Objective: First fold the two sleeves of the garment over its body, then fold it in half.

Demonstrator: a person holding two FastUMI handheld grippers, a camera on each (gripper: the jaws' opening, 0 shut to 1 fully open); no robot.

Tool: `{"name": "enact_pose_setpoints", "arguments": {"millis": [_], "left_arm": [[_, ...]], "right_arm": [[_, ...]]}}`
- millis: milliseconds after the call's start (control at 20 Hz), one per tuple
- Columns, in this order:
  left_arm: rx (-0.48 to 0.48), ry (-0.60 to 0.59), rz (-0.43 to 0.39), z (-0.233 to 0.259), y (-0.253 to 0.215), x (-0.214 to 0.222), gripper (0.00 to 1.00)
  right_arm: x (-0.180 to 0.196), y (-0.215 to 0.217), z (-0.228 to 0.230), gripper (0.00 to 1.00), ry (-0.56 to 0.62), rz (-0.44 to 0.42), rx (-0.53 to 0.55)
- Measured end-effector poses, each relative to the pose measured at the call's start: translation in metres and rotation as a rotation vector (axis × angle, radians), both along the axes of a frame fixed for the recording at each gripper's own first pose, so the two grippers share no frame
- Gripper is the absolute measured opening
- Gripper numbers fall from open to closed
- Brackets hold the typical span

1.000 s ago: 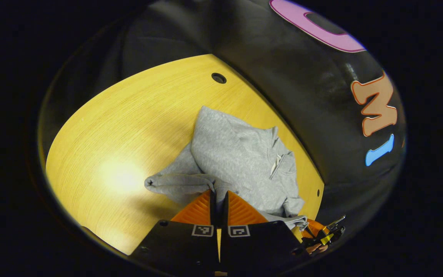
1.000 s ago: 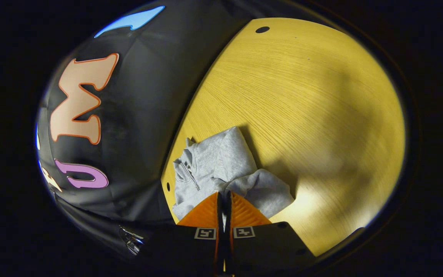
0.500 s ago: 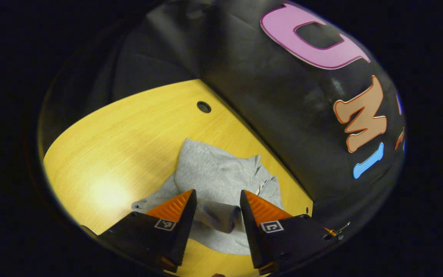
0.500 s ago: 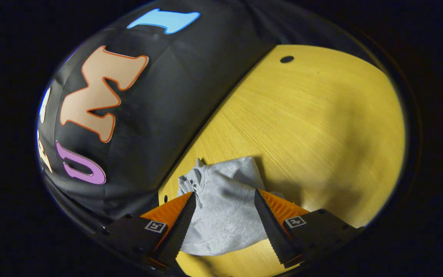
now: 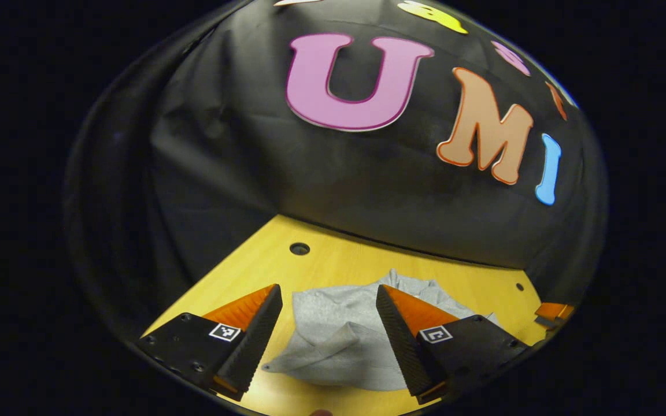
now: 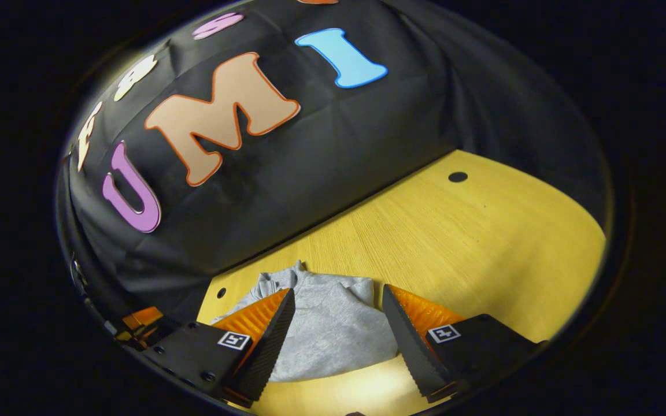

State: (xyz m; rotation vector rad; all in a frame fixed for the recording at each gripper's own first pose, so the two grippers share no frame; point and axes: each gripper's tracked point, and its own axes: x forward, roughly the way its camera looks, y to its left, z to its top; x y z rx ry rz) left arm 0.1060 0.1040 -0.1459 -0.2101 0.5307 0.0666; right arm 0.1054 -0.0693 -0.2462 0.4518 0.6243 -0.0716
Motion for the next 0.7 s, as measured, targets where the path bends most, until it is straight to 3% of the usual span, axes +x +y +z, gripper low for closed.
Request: {"name": "enact_pose_setpoints", "arguments": {"millis": [350, 450, 700], "left_arm": [[0.226, -0.112, 0.026, 0.047, 0.024, -0.037, 0.96], [0.258, -0.130, 0.012, 0.056, 0.023, -0.041, 0.96], [0.282, -0.176, 0.009, 0.074, 0.020, -0.043, 0.96]], "right_arm": [[-0.016, 0.007, 0.065, 0.95, -0.213, 0.140, -0.259], [-0.017, 0.010, 0.086, 0.95, -0.285, 0.164, -0.332], [-0.018, 0.030, 0.123, 0.95, -0.427, 0.173, -0.369]]}}
